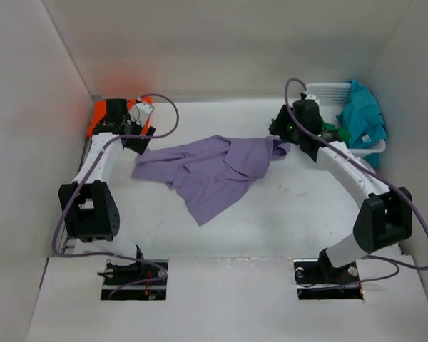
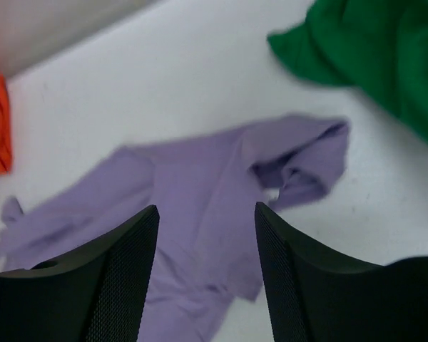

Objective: Fold and stack the t-shirts
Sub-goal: Move the tshirt to the center of the board, then flatten out the tshirt

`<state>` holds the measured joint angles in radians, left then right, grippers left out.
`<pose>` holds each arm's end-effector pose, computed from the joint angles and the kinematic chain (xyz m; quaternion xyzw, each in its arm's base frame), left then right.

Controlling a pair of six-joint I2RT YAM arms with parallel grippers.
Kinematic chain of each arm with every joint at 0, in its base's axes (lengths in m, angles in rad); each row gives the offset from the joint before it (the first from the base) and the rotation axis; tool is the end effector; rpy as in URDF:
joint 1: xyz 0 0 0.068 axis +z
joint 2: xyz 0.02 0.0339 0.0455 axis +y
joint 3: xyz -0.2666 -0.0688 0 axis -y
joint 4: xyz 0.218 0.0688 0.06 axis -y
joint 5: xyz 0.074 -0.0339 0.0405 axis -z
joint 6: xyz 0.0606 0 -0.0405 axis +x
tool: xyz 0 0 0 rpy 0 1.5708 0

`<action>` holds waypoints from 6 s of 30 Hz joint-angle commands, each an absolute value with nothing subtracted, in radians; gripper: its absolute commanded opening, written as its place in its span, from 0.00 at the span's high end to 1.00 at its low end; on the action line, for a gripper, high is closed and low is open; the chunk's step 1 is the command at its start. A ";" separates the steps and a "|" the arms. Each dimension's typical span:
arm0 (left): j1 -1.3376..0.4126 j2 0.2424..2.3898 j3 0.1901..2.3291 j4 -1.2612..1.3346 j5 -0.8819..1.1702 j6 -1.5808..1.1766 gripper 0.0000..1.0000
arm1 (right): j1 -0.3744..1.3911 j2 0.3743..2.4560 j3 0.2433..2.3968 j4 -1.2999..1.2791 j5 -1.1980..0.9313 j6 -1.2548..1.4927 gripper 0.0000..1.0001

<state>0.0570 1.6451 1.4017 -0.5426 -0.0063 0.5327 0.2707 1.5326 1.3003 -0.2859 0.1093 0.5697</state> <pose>0.3603 0.0209 0.2898 0.2165 0.8983 0.1139 0.3651 0.3413 0.0879 0.3216 0.1557 0.8497 0.1615 0.4772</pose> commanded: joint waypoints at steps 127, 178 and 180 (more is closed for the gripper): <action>0.232 1.714 1.137 -0.558 0.149 0.278 0.92 | 0.834 1.629 0.678 -0.313 -0.070 0.946 0.88; 0.171 1.223 0.928 -1.006 0.051 0.541 0.90 | 0.935 0.793 0.699 -1.009 0.227 1.241 1.00; 0.171 1.224 0.925 -0.997 0.049 0.535 0.89 | 0.889 0.799 0.716 -0.988 0.233 1.195 1.00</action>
